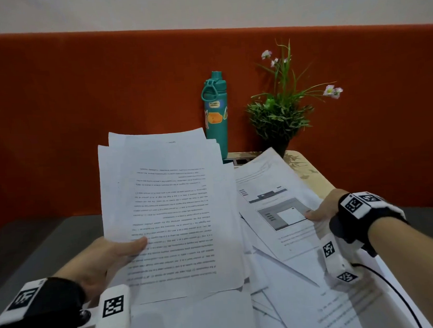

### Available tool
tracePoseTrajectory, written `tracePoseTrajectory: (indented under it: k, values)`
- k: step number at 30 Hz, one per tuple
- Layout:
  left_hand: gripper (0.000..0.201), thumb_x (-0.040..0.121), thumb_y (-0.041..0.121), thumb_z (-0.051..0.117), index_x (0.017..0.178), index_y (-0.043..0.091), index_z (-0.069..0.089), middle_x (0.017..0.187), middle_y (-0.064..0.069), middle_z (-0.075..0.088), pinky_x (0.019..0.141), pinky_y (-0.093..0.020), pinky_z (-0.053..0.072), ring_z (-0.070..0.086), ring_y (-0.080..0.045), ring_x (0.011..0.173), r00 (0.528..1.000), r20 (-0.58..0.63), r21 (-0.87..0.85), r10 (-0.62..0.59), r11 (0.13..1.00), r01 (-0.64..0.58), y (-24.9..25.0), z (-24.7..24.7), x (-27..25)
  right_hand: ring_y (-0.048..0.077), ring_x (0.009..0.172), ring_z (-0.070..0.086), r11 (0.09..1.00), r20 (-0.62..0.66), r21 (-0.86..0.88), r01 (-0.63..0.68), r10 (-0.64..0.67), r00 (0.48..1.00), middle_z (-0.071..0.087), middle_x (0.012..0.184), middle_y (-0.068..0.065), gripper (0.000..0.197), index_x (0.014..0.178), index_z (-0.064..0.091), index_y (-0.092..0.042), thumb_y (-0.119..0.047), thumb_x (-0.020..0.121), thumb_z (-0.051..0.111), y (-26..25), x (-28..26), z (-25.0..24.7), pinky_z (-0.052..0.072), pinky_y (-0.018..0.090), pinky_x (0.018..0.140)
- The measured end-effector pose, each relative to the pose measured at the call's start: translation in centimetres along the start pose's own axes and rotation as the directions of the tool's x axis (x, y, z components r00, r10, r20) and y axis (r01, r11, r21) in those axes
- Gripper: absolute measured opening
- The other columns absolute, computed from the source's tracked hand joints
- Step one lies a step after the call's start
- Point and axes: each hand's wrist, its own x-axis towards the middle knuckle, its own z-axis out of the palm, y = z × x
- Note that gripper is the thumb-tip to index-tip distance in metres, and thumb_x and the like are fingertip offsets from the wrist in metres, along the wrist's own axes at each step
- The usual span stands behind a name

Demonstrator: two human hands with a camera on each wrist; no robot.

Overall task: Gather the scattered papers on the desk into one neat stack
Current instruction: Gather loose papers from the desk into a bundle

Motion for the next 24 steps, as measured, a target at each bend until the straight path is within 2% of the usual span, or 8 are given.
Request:
tracePoseTrajectory:
  k: [3,5,7,9,13,16,20,24]
  values:
    - [0.044,0.068,0.003,0.064,0.111,-0.004,0.065,0.103,-0.024,0.074,0.072,-0.040,0.057,0.073,-0.036,0.085,1.000,0.005,-0.002,0.008,1.000,-0.008,-0.1,0.0,-0.1,0.026,0.091,0.058,0.990,0.011,-0.135,0.051,-0.050,0.999,0.061,0.089,0.005,0.058,0.106,0.066,-0.006,-0.057,0.084,0.050,-0.1,-0.5,-1.3,0.044,0.026,0.069]
    - [0.042,0.070,0.003,0.063,0.112,-0.005,0.065,0.103,-0.025,0.073,0.062,-0.038,0.061,0.074,-0.035,0.081,1.000,0.022,-0.029,-0.004,1.000,0.005,-0.2,-0.1,-0.2,0.021,0.095,0.054,0.990,-0.048,-0.134,0.031,-0.038,0.998,0.058,0.107,0.009,0.057,0.127,0.056,-0.002,-0.044,0.099,0.031,-0.3,-2.2,-3.2,0.041,0.021,0.069]
    - [0.037,0.077,0.001,0.059,0.113,-0.006,0.064,0.105,-0.025,0.073,0.058,-0.037,0.061,0.075,-0.035,0.081,0.999,0.032,-0.061,-0.010,0.998,0.012,-0.2,-0.4,-0.2,0.017,0.096,0.049,0.999,-0.119,-0.035,0.028,-0.032,0.992,0.058,0.122,0.009,0.054,0.130,0.051,0.000,-0.037,0.103,0.023,0.0,-3.9,-5.2,0.041,0.021,0.078]
    - [0.034,0.082,0.002,0.058,0.114,-0.005,0.064,0.107,-0.025,0.072,0.059,-0.040,0.061,0.074,-0.036,0.082,0.999,0.053,-0.103,-0.011,0.995,0.017,-0.2,-0.7,-0.3,0.019,0.111,0.054,0.997,-0.185,-0.026,0.072,-0.076,0.980,0.057,0.134,0.009,0.057,0.133,0.050,-0.002,-0.040,0.102,0.021,0.9,-4.7,-6.4,0.037,0.022,0.091]
    - [0.066,0.049,0.006,0.087,0.111,-0.002,0.066,0.106,-0.026,0.072,0.059,-0.046,0.061,0.073,-0.040,0.084,0.993,0.121,-0.131,-0.012,0.991,0.028,-0.2,-1.0,-0.3,0.022,0.132,0.045,0.967,-0.030,-0.216,0.136,-0.146,0.989,0.047,0.145,0.009,0.060,0.142,0.040,-0.004,-0.045,0.100,0.028,1.5,-4.4,-4.2,0.034,0.024,0.102]
    - [0.045,0.075,0.004,0.062,0.119,-0.001,0.062,0.111,-0.027,0.070,0.068,-0.051,0.060,0.072,-0.042,0.090,0.994,0.105,-0.135,-0.023,0.990,0.037,-0.2,-1.0,-0.2,0.023,0.135,0.040,0.969,0.105,-0.184,0.164,-0.147,0.984,0.042,0.149,0.008,0.062,0.143,0.038,-0.006,-0.045,0.095,0.046,0.5,-3.7,-2.4,0.032,0.027,0.105]
    - [0.043,0.076,0.004,0.057,0.119,0.000,0.061,0.110,-0.027,0.070,0.068,-0.052,0.060,0.072,-0.043,0.089,0.997,0.079,-0.121,-0.025,0.992,0.035,-0.3,-0.9,-0.2,0.023,0.129,0.044,0.991,0.110,0.000,0.133,-0.132,0.985,0.044,0.143,0.005,0.065,0.139,0.041,-0.015,-0.044,0.085,0.064,0.1,-2.8,-1.5,0.035,0.024,0.087]
    - [0.040,0.078,0.003,0.056,0.117,-0.004,0.061,0.106,-0.028,0.071,0.058,-0.046,0.060,0.073,-0.042,0.084,0.997,0.071,-0.120,-0.027,0.992,0.036,-0.3,-0.7,-0.4,0.025,0.124,0.050,0.992,0.066,-0.046,0.117,-0.114,0.991,0.048,0.139,0.007,0.067,0.137,0.040,-0.016,-0.044,0.082,0.066,-0.2,-1.8,-0.9,0.039,0.027,0.090]
